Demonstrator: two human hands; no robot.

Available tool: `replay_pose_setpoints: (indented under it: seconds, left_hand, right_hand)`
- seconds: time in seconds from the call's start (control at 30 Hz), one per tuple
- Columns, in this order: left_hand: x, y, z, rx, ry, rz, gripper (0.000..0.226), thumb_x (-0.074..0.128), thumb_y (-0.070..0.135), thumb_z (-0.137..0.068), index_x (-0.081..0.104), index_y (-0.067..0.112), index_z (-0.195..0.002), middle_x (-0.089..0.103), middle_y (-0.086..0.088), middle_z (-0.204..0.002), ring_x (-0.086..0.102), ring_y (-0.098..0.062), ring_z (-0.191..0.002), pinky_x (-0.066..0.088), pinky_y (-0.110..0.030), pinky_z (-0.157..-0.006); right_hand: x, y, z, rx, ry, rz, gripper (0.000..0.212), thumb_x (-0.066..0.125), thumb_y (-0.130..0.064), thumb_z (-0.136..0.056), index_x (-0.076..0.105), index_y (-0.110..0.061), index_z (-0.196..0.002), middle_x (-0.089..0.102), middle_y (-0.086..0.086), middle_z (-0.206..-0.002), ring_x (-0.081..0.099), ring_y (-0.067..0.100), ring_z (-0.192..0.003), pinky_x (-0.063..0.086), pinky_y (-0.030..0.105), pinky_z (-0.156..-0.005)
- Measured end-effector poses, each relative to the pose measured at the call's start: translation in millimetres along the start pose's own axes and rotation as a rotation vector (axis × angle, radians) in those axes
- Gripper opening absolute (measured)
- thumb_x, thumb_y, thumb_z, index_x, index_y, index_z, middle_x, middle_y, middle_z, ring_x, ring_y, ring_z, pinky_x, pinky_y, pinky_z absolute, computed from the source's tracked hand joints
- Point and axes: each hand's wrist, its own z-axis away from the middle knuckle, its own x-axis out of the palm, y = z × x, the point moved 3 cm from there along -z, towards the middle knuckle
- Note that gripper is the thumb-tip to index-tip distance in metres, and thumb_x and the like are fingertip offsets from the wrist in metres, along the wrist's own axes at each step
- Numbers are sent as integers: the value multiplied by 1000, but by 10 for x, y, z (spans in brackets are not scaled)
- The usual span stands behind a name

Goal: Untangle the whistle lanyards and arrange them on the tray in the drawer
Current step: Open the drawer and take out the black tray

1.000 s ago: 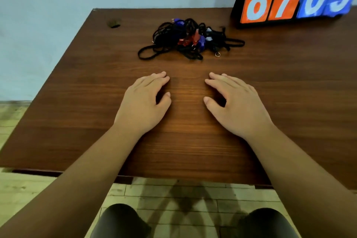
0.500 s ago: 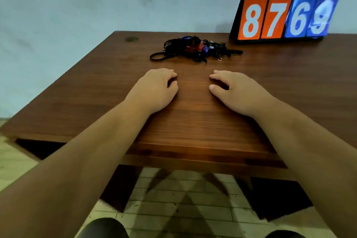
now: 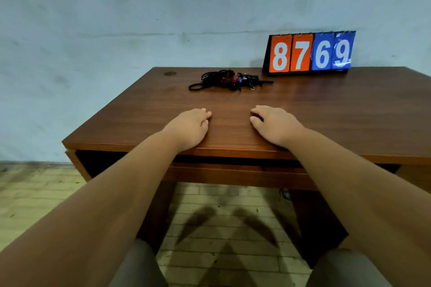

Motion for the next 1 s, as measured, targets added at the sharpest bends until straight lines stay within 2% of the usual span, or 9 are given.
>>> replay_pose_setpoints:
  seconds: [0.13, 0.3, 0.4, 0.53, 0.6, 0.7, 0.8, 0.9, 1.0]
  left_hand:
    - [90, -41, 286, 25, -1, -7, 54, 28, 37, -118, 27, 27, -171, 18, 4, -179, 17, -18, -165, 12, -35, -131]
    - [194, 43, 693, 18, 153, 9, 53, 28, 35, -118, 32, 22, -170, 26, 4, -177, 22, -17, -164, 17, -37, -131]
    - [291, 91, 977, 60, 241, 74, 55, 46, 31, -114, 37, 22, -167, 33, 5, -174, 26, -17, -162, 20, -37, -131]
    - [425, 104, 1421, 148, 481, 265, 41, 57, 9, -105, 65, 22, -143, 63, 9, -142, 51, -10, -139, 32, -15, -115]
    - [541, 86, 1558, 166, 463, 272, 36, 56, 6, -105, 68, 22, -135, 64, 13, -129, 53, -5, -129, 34, -9, -106]
    - [717, 44, 1588, 165, 370, 237, 39, 57, 9, -105, 65, 23, -141, 62, 14, -135, 50, -4, -131, 39, -21, -112]
    - [783, 20, 1531, 102, 319, 207, 50, 59, 14, -105, 54, 22, -154, 55, 9, -152, 44, -12, -145, 36, -29, -121]
    - [820, -3, 1439, 77, 272, 149, 59, 60, 19, -106, 45, 21, -162, 43, 6, -165, 33, -16, -155, 28, -35, -129]
    - [890, -85, 1385, 87, 255, 81, 65, 60, 22, -106, 38, 20, -167, 33, 5, -172, 25, -16, -160, 20, -33, -131]
  right_hand:
    - [14, 2, 245, 17, 27, -63, 52, 45, -46, -112, 47, -27, -161, 45, 0, -167, 42, 30, -152, 37, 49, -124]
    - [94, -107, 688, -15, 153, -123, 43, 48, -34, -112, 59, -22, -152, 59, 1, -155, 48, 28, -145, 41, 48, -121]
    - [173, -158, 987, -63, 254, -175, 38, 50, -29, -111, 65, -23, -146, 62, -3, -149, 52, 21, -140, 42, 39, -118]
    - [323, -164, 1392, -168, 458, -265, 26, 56, -17, -106, 71, -22, -128, 65, -9, -126, 57, 11, -122, 44, 26, -104]
    - [415, -170, 1574, -276, 552, -231, 22, 59, -13, -103, 70, -20, -121, 64, -9, -117, 56, 11, -114, 46, 26, -100]
    - [594, -160, 1695, -369, 566, -134, 22, 60, -9, -100, 71, -18, -118, 64, -8, -112, 55, 12, -110, 46, 28, -98]
    - [820, -126, 1668, -312, 422, -108, 32, 60, -17, -101, 66, -21, -133, 63, -10, -128, 54, 10, -123, 40, 21, -108]
    - [995, -35, 1551, -254, 347, -91, 53, 62, -26, -101, 55, -19, -153, 56, -5, -153, 46, 14, -144, 36, 32, -124]
    - [1120, 29, 1463, -219, 299, -35, 66, 61, -32, -101, 43, -19, -163, 44, -3, -166, 36, 17, -155, 30, 40, -129]
